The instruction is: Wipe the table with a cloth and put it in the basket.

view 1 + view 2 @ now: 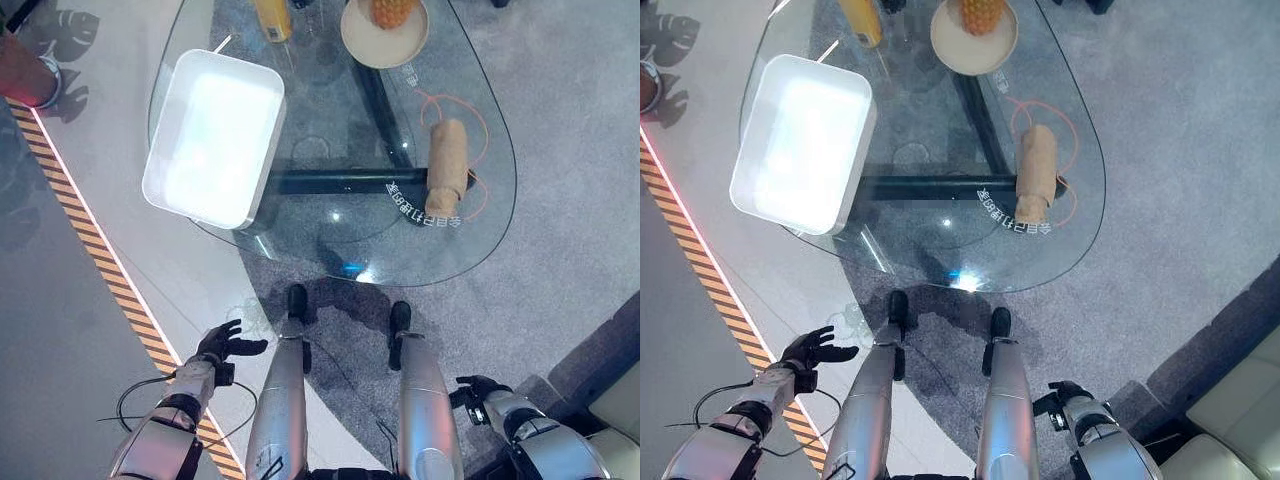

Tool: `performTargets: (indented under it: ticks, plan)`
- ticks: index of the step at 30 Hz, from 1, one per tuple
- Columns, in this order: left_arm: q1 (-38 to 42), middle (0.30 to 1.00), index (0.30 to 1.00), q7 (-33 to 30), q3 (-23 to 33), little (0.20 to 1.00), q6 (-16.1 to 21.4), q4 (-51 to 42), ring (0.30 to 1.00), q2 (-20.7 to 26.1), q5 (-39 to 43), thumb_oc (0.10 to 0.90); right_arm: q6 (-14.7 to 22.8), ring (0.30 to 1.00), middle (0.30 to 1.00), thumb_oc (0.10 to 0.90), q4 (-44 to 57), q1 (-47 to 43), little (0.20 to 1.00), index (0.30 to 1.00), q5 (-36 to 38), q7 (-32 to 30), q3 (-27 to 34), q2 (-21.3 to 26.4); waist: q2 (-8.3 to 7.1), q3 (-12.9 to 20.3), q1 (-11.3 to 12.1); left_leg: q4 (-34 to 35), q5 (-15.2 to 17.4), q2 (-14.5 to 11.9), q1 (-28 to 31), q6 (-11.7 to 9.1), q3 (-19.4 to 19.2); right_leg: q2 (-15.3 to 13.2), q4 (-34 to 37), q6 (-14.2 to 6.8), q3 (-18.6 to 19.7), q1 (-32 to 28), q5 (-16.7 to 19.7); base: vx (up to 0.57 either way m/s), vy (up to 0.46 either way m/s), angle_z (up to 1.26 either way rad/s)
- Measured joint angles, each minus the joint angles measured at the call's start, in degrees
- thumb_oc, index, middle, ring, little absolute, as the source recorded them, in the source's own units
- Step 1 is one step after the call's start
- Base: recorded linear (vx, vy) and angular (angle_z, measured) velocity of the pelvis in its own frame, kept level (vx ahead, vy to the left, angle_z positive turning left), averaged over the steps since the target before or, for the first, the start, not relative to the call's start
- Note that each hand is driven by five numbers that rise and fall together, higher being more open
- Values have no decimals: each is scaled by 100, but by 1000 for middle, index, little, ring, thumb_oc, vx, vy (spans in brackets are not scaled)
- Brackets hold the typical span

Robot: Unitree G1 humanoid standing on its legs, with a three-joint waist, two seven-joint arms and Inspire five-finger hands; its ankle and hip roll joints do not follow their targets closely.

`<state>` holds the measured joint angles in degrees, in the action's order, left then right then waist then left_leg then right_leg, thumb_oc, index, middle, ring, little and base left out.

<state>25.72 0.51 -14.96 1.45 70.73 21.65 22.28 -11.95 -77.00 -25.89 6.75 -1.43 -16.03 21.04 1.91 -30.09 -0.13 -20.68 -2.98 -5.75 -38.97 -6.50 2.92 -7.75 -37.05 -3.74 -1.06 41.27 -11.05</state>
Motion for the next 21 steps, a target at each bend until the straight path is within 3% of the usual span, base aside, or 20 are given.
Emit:
performTargets:
  ticks: [7,21]
  plan:
    - [12,900,900,-133,7,900,27,-220,900,75,188,800,6,900,900,800,0,11,900,900,-2,-130,-81,6,7,-14,-22,-390,72,-65,-526,30,96,104,-459,101,9,582,-38,34,-6,-4]
    - [-48,900,900,-117,7,900,59,-215,900,76,184,800,140,900,900,800,138,27,900,900,-3,-247,-67,10,9,-15,-13,-530,82,-59,-559,16,130,95,-578,128,-3,598,-44,0,0,0]
